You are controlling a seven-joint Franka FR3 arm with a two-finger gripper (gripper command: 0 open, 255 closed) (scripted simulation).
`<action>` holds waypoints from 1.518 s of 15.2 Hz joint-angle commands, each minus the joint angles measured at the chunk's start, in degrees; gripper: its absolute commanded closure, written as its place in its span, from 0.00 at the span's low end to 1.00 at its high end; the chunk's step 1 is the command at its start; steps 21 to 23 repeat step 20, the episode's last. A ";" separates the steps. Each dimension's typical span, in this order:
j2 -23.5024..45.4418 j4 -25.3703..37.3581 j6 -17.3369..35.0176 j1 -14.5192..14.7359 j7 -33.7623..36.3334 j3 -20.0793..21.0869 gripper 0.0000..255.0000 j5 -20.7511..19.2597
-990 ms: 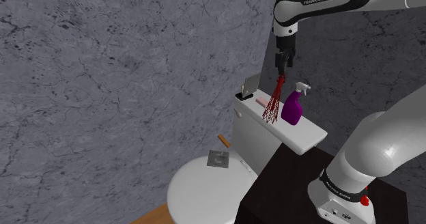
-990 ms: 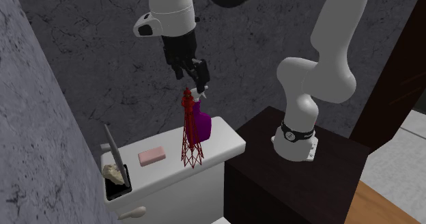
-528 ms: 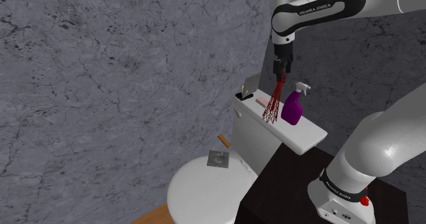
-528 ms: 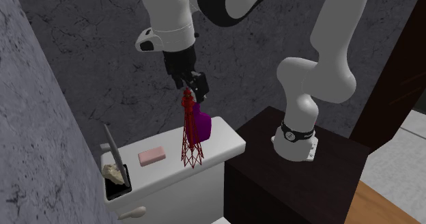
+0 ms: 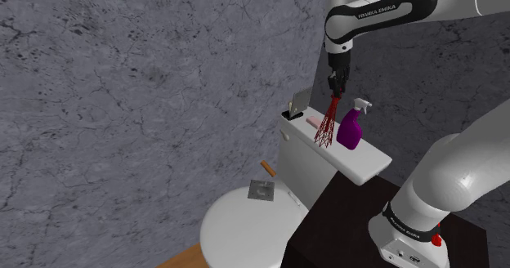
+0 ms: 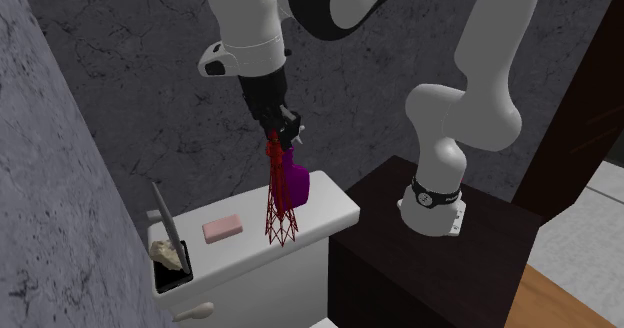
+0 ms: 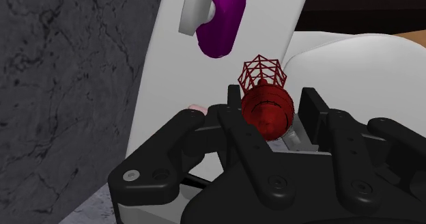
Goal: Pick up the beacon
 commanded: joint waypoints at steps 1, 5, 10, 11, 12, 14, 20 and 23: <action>0.02 -0.03 -0.01 0.00 0.00 -0.01 1.00 0.00; -0.22 1.24 -1.49 0.03 -0.26 0.10 1.00 0.07; -0.63 4.68 -5.29 0.11 -0.89 0.40 1.00 0.23; -0.67 5.40 -6.05 0.13 -1.02 0.45 1.00 0.26; -0.70 6.14 -6.80 0.15 -1.15 0.51 1.00 0.30; -0.73 7.64 -8.31 0.18 -1.42 0.62 1.00 0.36; -0.62 10.90 -11.42 0.25 -1.99 0.83 1.00 0.47; -0.62 10.90 -11.42 0.25 -1.99 0.83 1.00 0.47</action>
